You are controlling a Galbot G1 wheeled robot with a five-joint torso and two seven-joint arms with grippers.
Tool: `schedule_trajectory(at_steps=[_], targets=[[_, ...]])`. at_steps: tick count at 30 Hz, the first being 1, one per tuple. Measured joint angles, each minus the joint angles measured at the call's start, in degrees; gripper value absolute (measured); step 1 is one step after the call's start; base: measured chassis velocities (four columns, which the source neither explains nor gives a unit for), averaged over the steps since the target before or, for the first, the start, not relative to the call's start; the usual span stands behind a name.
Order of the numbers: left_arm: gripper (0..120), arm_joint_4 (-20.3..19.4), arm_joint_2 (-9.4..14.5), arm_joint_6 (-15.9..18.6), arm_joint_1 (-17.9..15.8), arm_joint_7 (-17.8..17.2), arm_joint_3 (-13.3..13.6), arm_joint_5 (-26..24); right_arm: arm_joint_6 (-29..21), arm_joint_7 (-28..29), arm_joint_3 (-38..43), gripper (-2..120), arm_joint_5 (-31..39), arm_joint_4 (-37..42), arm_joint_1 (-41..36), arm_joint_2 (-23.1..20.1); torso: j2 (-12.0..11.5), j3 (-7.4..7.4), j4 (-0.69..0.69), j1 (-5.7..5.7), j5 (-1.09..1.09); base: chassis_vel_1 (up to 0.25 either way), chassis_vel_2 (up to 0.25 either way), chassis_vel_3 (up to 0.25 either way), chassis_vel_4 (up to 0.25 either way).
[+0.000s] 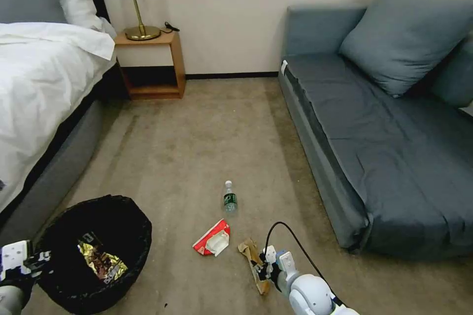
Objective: Pick up the trash bin, then pick up the garbage on the floor and place it into the trash bin.
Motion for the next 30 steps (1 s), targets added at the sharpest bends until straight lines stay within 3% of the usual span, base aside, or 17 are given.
schedule_trajectory(at_steps=[5, 14, 23, 26, 29, 30], targets=[[4, -0.02, -0.06, 0.0, 0.01, 0.0, 0.08, 0.01, 0.42, -0.04, 0.1, 0, -0.58, -0.64, 0.0, 0.27, 0.0, 0.0, 0.0, 0.0, 0.0, 0.0, 0.0, 0.0, 0.0], [4, -0.02, -0.38, 0.0, 0.04, 0.0, 0.07, 0.12, 0.94, -0.01, 1.32, 0, -0.27, 0.42, -0.47, 0.63, 0.0, 0.0, -0.01, 0.0, 0.0, 0.0, 0.0, 0.0, 0.0], [4, -0.71, -0.73, -0.06, 0.4, 0.0, 0.14, 0.36, -0.36, 1.7, 3.49, 0, 9.32, 15.72, -0.98, -0.57, 0.0, 0.0, 0.0, 0.0, 0.0, 0.0, 0.0, 0.0, 0.0], [4, -1.0, -0.93, -0.06, 0.56, 0.0, 0.14, 0.39, 1.31, 1.86, 2.22, 0, 11.07, 19.24, -0.84, -1.18, 0.0, 0.0, -0.01, 0.0, 0.0, 0.0, 0.0, 0.0, 0.0], [4, -1.43, -1.5, -0.1, 0.99, 0.0, 0.13, 0.58, 8.52, 1.33, -3.95, 0, 13.43, 25.25, 0.83, -1.74, 0.0, 0.0, -0.01, 0.0, -0.01, 0.0, 0.0, 0.0, 0.0], [4, -1.43, -1.5, -0.1, 0.99, 0.0, 0.13, 0.58, 8.52, 1.33, -3.95, 0, 13.43, 25.25, 0.83, -1.74, 0.0, 0.0, -0.01, 0.0, -0.01, 0.0, 0.0, 0.0, 0.0]])
